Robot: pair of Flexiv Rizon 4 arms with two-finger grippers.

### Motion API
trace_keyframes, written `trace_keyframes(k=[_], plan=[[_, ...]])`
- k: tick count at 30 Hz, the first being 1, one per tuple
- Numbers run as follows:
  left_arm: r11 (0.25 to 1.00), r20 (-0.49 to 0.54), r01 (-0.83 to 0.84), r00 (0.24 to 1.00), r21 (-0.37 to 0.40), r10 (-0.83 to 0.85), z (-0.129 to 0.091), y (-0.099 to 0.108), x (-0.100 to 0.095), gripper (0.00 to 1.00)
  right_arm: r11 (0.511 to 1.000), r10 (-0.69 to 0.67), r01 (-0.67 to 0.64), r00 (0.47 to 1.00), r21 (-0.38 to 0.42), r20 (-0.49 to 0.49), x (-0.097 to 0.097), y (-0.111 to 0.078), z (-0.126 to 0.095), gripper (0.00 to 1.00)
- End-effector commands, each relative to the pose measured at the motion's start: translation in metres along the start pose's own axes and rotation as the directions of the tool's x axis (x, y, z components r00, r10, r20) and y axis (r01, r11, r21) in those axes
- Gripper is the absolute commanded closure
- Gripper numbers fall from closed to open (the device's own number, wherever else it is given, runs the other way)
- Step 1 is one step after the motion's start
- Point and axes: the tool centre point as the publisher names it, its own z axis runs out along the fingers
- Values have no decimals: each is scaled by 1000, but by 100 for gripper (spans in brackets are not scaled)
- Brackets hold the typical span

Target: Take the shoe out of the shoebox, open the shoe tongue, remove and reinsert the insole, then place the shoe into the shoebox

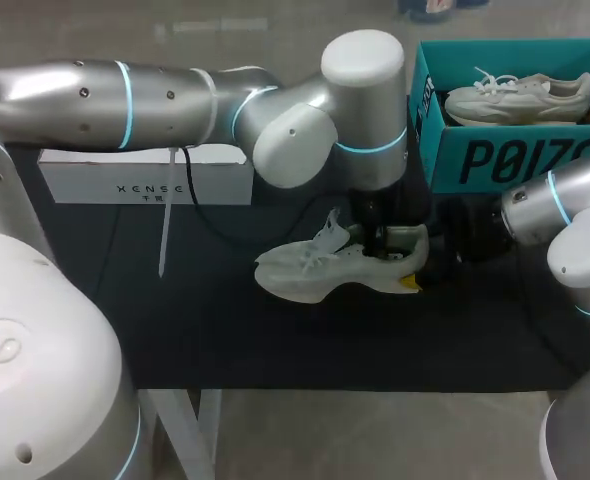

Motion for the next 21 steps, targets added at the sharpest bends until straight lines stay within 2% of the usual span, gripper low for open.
trace_keyframes(k=[1,6,12,16,17,18,21], plan=[[1000,-5,3,1000,7,-3,7,5,6,100,1000,1,-1,1000,5,1,-3,-2,5,100],[1000,-13,18,1000,-21,-18,11,11,19,100,1000,1,-1,1000,5,1,-3,-2,5,100],[1000,-45,2,999,-2,-3,9,9,31,100,1000,1,-1,1000,5,1,-3,-2,5,100],[999,-58,6,998,-45,-8,15,8,34,100,1000,1,-1,1000,5,1,-3,-2,5,100],[999,-62,7,998,-45,-10,17,9,33,89,1000,1,-1,1000,5,1,-3,-2,5,100],[999,-70,7,998,-34,-9,19,10,34,72,1000,1,-1,1000,5,1,-3,-2,5,100],[1000,-84,5,996,-7,-5,20,13,37,60,1000,1,-1,1000,5,1,-3,-2,5,100]])
